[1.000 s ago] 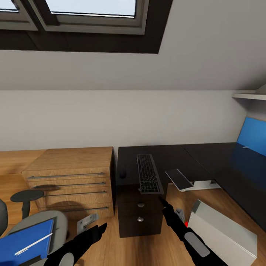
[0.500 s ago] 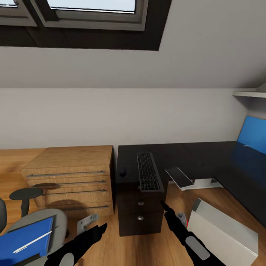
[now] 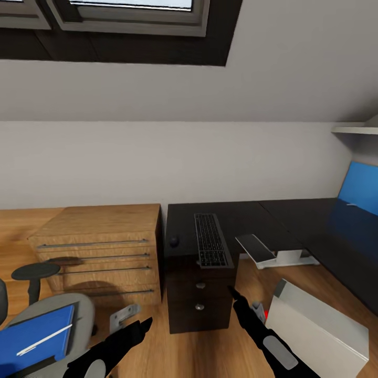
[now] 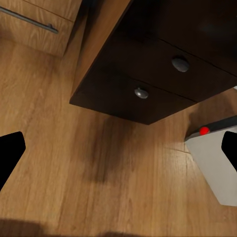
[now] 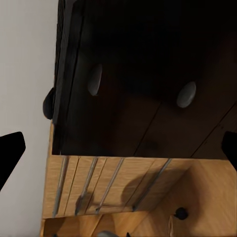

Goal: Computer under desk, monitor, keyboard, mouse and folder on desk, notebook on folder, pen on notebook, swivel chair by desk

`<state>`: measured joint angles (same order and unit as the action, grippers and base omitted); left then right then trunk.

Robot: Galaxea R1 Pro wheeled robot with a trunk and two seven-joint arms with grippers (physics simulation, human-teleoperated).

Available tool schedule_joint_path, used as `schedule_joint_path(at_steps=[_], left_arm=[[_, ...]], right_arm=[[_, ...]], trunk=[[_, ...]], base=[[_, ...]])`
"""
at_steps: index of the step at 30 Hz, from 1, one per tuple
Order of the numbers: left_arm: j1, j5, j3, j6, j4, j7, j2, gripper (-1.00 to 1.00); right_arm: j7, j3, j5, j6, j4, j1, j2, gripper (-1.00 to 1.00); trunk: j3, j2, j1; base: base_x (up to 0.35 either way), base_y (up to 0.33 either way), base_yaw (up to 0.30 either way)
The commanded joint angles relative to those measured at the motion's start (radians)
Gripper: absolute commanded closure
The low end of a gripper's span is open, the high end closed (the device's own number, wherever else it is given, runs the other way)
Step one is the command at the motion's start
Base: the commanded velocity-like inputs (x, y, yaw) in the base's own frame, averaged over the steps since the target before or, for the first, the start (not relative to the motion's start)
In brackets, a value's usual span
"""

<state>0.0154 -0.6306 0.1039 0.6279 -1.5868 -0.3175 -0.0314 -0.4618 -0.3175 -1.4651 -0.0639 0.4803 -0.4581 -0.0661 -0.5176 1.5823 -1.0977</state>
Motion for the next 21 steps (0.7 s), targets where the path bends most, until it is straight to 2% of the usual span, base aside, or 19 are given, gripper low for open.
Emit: schedule_joint_path(at_steps=[1,4,12,14,21], left_arm=[[0.0,-0.01,0.0,0.002,-0.001,-0.009,0.0,-1.0],[-0.001,-0.01,0.0,0.002,-0.001,-0.009,0.001,-1.0],[0.0,-0.009,0.0,0.002,-0.002,-0.009,0.001,-1.0],[0.0,-0.009,0.0,0.001,-0.002,-0.011,0.001,-1.0],[-0.001,-0.01,0.001,0.001,-0.002,-0.112,0.001,-1.0]], right_arm=[[-0.003,-0.005,-0.011,-0.003,0.0,-0.001,0.0,-1.0],[-0.005,-0.006,-0.011,-0.004,0.002,-0.001,0.0,-1.0],[-0.016,-0.01,-0.011,-0.007,0.005,-0.001,0.0,-1.0],[-0.017,-0.012,-0.011,-0.007,0.006,-0.001,0.0,-1.0],[-0.018,-0.015,-0.006,-0.007,0.007,-0.001,0.0,-1.0]], trunk=[[-0.004,0.008,-0.004],[-0.013,0.029,-0.015],[-0.013,0.029,-0.015],[-0.02,0.043,-0.023],[-0.023,0.05,-0.027]], base=[[0.0,0.0,0.0],[0.0,0.0,0.0],[0.0,0.0,0.0],[0.0,0.0,0.0],[0.0,0.0,0.0]])
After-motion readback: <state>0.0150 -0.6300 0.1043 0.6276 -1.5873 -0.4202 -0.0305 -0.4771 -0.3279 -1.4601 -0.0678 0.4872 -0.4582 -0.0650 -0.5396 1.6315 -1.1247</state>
